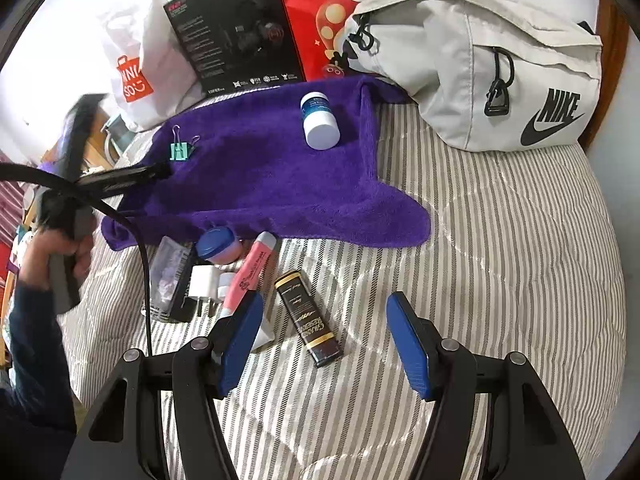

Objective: Organize rigid objects
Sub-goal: 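Carry the clip onto the purple towel with the left tool while the right tool sets the jar there, then grasp the clear mint bottle with the left tool while the right tool grasps the Grand Reserve box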

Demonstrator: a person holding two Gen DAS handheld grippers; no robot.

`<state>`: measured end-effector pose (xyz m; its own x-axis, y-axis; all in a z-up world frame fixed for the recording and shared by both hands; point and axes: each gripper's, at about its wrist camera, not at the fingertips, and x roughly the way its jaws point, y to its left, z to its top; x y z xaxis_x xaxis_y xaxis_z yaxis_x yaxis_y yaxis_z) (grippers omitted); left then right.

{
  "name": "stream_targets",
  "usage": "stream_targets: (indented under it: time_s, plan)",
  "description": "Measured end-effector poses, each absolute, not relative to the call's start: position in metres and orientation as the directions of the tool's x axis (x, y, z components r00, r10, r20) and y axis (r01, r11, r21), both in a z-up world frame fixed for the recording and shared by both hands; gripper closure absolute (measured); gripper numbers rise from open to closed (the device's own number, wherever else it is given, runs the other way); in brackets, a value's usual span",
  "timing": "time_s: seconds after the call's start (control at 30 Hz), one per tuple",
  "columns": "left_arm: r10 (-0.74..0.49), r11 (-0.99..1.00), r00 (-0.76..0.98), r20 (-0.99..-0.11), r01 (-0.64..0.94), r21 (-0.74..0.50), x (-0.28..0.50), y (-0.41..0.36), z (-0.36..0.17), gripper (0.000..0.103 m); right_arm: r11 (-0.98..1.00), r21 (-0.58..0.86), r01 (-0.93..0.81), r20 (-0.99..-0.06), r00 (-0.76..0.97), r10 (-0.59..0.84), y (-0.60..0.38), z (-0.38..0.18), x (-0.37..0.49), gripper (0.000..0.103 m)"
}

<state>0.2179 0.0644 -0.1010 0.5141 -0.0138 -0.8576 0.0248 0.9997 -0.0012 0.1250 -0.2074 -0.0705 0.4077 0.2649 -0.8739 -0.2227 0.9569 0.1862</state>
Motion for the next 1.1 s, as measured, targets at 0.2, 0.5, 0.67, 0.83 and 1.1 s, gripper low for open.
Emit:
stream_targets:
  time_s: [0.2,0.5,0.67,0.83,1.1]
  plan:
    - [-0.143,0.989,0.531,-0.835,0.101,-0.105,0.145,0.059,-0.071,0.042,0.954,0.208,-0.216,-0.872,0.402,0.281,-0.208,-0.075,0.116,0.038]
    - [-0.183,0.978,0.457,-0.870,0.172,-0.116,0.123,0.022,-0.111,0.039,0.959,0.196,-0.205,-0.882,0.390,0.263,-0.210,-0.084,0.091,0.038]
    - [-0.173,0.978,0.468,-0.866,0.185,-0.095,0.119,0.014,-0.119,0.039,0.961,0.204,-0.185,-0.889,0.376,0.261,-0.218,-0.095,0.077,0.036]
    - [-0.172,0.980,0.485,-0.857,0.175,-0.098,0.119,0.015,-0.120,0.037,0.961,0.218,-0.169,-0.894,0.361,0.266,-0.222,-0.103,0.071,0.036]
    - [-0.098,0.986,0.499,-0.861,0.169,-0.014,0.118,0.024,-0.121,0.035,0.955,0.224,-0.193,-0.888,0.363,0.281,-0.218,-0.101,0.069,0.036]
